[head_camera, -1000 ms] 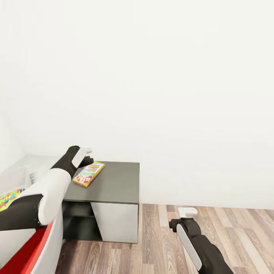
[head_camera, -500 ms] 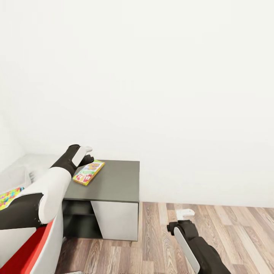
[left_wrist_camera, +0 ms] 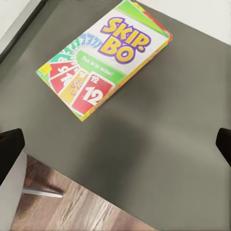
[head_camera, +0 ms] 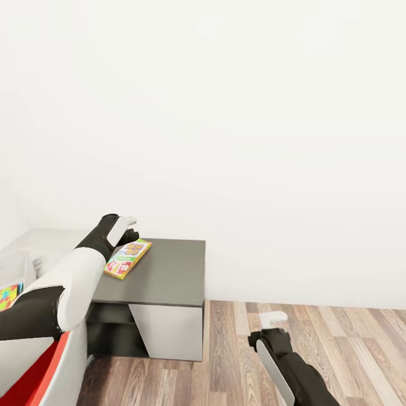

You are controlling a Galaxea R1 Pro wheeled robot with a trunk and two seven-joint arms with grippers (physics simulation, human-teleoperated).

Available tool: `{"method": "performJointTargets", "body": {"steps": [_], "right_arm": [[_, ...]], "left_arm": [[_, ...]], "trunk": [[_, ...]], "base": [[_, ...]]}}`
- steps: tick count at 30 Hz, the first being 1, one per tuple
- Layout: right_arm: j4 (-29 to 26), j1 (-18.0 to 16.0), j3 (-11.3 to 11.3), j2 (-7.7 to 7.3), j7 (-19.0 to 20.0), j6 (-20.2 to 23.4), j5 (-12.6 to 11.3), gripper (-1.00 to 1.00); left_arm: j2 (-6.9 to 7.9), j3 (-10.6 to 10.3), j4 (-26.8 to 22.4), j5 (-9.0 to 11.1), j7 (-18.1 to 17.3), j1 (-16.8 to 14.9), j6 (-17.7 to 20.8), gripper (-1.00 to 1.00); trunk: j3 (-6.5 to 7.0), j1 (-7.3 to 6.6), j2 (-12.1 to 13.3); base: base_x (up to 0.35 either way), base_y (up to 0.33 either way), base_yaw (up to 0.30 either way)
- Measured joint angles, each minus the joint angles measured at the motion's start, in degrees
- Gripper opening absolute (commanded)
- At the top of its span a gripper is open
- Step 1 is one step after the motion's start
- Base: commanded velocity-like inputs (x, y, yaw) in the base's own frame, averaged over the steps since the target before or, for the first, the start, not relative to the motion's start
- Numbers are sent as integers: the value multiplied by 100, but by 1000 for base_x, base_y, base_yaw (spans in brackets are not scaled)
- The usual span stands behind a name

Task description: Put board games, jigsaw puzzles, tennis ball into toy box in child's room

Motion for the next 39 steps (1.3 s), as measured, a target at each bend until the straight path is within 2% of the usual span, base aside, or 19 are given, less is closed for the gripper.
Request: {"method": "performJointTargets", "body": {"steps": [5, 9, 16, 31, 39], "right_arm": [[5, 0, 32, 13, 11, -1, 318, 100], [5, 0, 41, 29, 13, 0, 390, 100], [61, 0, 53, 51, 13, 2, 436, 100], [161, 0, 73, 78, 10, -12, 460, 100], [196, 1, 380, 7, 5, -92, 467, 100]], "left_arm": [[-10, -8, -1, -5, 17, 0, -32, 100], [-13, -10, -1, -7, 23, 0, -58, 100], [-15, -14, -1, -5, 27, 0, -74, 100], [-16, -8, -1, -6, 30, 0, -121, 100], [-24, -8, 4, -1, 36, -1, -205, 100]], "trunk": [[-4, -1, -1], [-5, -2, -1], [-6, 0, 0], [-6, 0, 0], [-6, 0, 0]], "base": [[120, -11, 0], [227, -4, 0], [92, -1, 94], [106, -37, 244], [55, 71, 42]]}}
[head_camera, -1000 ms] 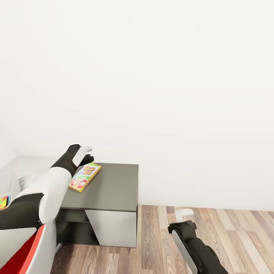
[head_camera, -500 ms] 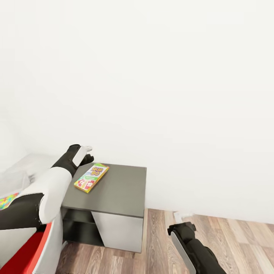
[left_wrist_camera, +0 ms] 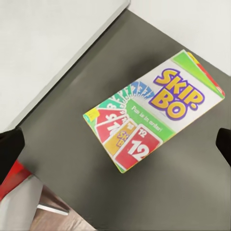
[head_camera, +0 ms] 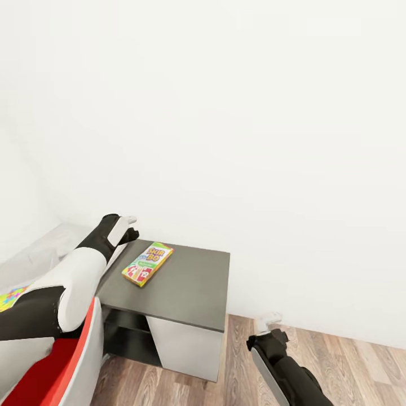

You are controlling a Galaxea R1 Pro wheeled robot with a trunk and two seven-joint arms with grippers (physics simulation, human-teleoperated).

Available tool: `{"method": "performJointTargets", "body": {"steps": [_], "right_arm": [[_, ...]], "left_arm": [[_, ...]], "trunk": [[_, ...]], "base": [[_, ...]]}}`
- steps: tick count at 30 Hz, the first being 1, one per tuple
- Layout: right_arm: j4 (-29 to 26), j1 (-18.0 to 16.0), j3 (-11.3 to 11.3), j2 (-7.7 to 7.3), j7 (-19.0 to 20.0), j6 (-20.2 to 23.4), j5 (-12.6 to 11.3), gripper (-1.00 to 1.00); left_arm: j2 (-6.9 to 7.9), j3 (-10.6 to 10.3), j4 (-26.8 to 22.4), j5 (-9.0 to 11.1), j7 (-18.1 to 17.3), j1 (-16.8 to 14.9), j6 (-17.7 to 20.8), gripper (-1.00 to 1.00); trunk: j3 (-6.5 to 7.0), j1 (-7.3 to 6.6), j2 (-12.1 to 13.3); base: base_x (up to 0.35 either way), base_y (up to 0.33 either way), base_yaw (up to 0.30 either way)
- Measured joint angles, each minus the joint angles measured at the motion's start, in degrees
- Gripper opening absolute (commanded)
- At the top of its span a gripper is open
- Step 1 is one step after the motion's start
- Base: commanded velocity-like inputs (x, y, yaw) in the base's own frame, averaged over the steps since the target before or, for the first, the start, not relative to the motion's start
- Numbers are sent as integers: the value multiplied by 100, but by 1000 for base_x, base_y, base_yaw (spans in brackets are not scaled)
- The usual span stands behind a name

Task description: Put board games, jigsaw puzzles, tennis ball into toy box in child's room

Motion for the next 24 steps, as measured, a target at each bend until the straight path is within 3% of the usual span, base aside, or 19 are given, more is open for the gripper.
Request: {"method": "performJointTargets", "body": {"steps": [10, 24], "right_arm": [[135, 0, 209, -2, 23, -88, 477, 100], [306, 0, 209, 62, 52, -70, 545, 100]], "left_arm": [[-1, -9, 4, 1, -5, 0, -45, 100], [0, -13, 4, -3, -9, 7, -177, 100]], "trunk": [[0, 0, 0], [0, -1, 0]], "base": [[104, 9, 3], [179, -108, 0]]}}
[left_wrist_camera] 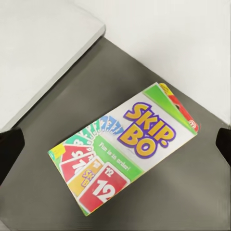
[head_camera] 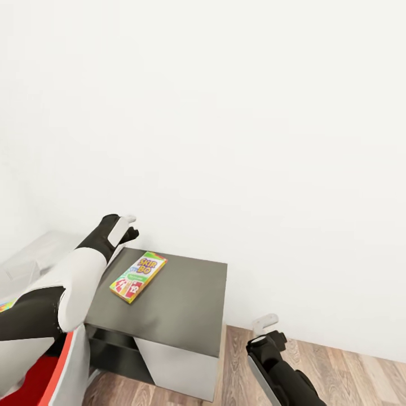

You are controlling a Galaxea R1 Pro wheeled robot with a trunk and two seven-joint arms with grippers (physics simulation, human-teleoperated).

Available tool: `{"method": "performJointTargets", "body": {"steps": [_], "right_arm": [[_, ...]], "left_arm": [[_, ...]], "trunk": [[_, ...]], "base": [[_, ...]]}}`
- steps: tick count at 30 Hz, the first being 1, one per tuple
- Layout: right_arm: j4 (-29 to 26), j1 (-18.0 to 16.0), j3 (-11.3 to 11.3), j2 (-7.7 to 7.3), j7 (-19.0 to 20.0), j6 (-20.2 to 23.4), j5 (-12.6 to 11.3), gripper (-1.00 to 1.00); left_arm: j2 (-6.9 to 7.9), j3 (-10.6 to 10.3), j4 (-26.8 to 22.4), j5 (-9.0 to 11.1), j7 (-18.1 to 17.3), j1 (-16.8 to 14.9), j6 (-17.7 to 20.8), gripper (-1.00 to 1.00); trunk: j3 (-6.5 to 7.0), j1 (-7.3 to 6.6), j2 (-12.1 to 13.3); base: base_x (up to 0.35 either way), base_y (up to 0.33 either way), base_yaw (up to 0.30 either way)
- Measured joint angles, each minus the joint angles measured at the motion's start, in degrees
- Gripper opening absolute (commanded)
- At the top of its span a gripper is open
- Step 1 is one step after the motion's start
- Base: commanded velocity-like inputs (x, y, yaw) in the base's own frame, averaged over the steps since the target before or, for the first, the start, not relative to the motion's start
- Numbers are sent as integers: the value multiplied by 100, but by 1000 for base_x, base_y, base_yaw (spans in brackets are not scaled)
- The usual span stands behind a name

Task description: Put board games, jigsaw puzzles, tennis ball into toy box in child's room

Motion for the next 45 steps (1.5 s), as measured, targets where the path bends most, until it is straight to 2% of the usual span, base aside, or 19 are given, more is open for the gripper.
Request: {"method": "performJointTargets", "body": {"steps": [16, 19, 21, 23, 24, 25, 26, 27, 28, 29, 30, 32, 35, 38, 45], "right_arm": [[5, 0, -5, -34, 25, 37, -56, 100], [-1, -2, -22, -73, 194, 41, -89, 100], [-9, -5, -41, -144, 569, 25, -96, 100], [-48, -10, -70, -318, 1171, 3, -96, 100], [-102, -13, -111, -464, 1651, -24, -89, 100], [-143, -14, -142, -548, 1920, -50, -92, 100], [-247, -13, -231, -701, 2435, -123, -84, 100], [-313, -11, -291, -779, 2678, -173, -101, 100], [-441, -2, -445, -900, 3117, -280, -117, 100], [-504, 9, -544, -953, 3349, -336, -122, 100], [-606, 28, -746, -1030, 3748, -436, -107, 100], [-701, 48, -1046, -1101, 4247, -545, -68, 100], [-764, 69, -1336, -1150, 4708, -616, -37, 100], [-786, 82, -1489, -1176, 4972, -646, -21, 100], [-800, 99, -1588, -1194, 5165, -664, -29, 100]], "left_arm": [[-1, 4, 1, 4, 2, 7, -89, 100], [-1, 4, 0, 4, 2, 8, -90, 100], [0, 4, 0, 4, 1, 10, -89, 100], [3, 4, 0, 4, 2, 11, -89, 100], [5, 4, -1, 4, 2, 11, -89, 100], [6, 4, 0, 4, 1, 11, -89, 100], [5, 4, -1, 5, 1, 12, -89, 100], [6, 4, 0, 5, 1, 11, -89, 100], [7, 4, 0, 5, 1, 12, -89, 100], [7, 4, 0, 4, 2, 11, -89, 100], [8, 4, 0, 5, 2, 12, -89, 100], [8, 6, 0, 4, 1, 12, -89, 100], [9, 5, 0, 4, 1, 11, -89, 100], [9, 5, 0, 4, 1, 11, -90, 100], [9, 5, 0, 4, 0, 11, -90, 100]], "trunk": [[0, 2, 0], [0, 2, 0], [0, 2, 0], [0, 2, 0], [0, 2, 0], [0, 2, 0], [1, 2, 0], [0, 2, 0], [1, 2, 0], [0, 2, 0], [1, 2, 0], [1, 2, 0], [0, 2, 0], [0, 2, 0], [0, 2, 0]], "base": [[30, -24, 0], [1, -1, 0], [0, 0, 0], [0, 0, 0], [0, 0, 0], [0, 0, 0], [0, 0, 0], [0, 0, 0], [0, 0, 0], [0, 0, 0], [0, 0, 0], [0, 0, 0], [0, 0, 0], [0, 0, 0], [0, 0, 0]]}}
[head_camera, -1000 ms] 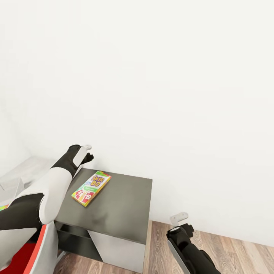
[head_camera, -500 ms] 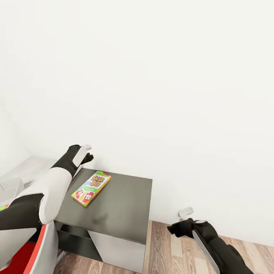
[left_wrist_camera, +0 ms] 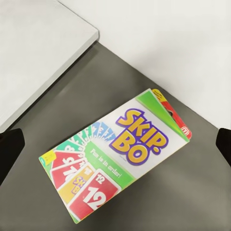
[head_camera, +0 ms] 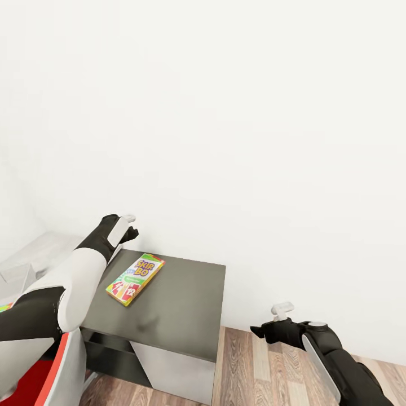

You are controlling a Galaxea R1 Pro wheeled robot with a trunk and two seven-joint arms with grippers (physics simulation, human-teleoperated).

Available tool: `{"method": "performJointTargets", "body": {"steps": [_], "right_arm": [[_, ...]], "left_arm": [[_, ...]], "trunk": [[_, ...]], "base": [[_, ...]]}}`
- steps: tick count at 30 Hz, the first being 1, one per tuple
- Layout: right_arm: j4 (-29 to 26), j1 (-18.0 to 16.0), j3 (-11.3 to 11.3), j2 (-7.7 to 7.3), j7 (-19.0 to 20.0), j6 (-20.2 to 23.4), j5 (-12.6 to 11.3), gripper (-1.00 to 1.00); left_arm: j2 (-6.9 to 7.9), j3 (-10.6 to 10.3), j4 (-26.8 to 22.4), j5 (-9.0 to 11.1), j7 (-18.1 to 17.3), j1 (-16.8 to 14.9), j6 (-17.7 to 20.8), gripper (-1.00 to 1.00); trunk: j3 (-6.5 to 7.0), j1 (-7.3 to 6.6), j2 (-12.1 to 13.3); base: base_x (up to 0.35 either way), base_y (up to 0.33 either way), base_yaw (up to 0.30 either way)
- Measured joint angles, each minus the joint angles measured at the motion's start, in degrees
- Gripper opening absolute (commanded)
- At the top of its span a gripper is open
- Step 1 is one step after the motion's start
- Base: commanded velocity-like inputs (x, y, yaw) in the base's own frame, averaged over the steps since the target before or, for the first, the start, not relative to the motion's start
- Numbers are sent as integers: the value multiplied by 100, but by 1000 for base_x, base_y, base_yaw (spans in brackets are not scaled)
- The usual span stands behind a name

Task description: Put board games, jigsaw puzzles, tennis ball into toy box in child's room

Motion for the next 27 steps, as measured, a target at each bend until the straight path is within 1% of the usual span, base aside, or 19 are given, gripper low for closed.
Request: {"method": "performJointTargets", "body": {"steps": [5, 8, 9, 13, 20, 27], "right_arm": [[-7, -1, -13, -2, 177, -6, -13, 100], [-8, 0, -19, -3, 374, -11, -10, 100], [-9, 0, -21, -1, 464, -18, -8, 100], [-6, 2, -18, 4, 595, -124, 0, 100], [-9, 4, -15, 10, 637, -263, 3, 100], [-68, 9, -11, 2, 678, -642, -21, 100]], "left_arm": [[0, -2, 0, 0, 1, 0, 0, 100], [0, -1, 0, 0, 1, 0, 0, 100], [0, 1, 0, 0, 2, 0, 0, 100], [0, 8, 0, 0, 2, 0, 0, 100], [0, 10, 0, -6, 2, 0, -6, 100], [0, 3, 0, -8, 9, 0, -187, 100]], "trunk": [[0, 0, 0], [0, 0, 0], [-18, 22, -38], [-90, 110, -199], [-216, 264, -481], [-343, 418, -763]], "base": [[0, 0, 0], [0, 0, 0], [0, 0, 0], [0, 0, 0], [0, 0, 0], [0, 0, 0]]}}
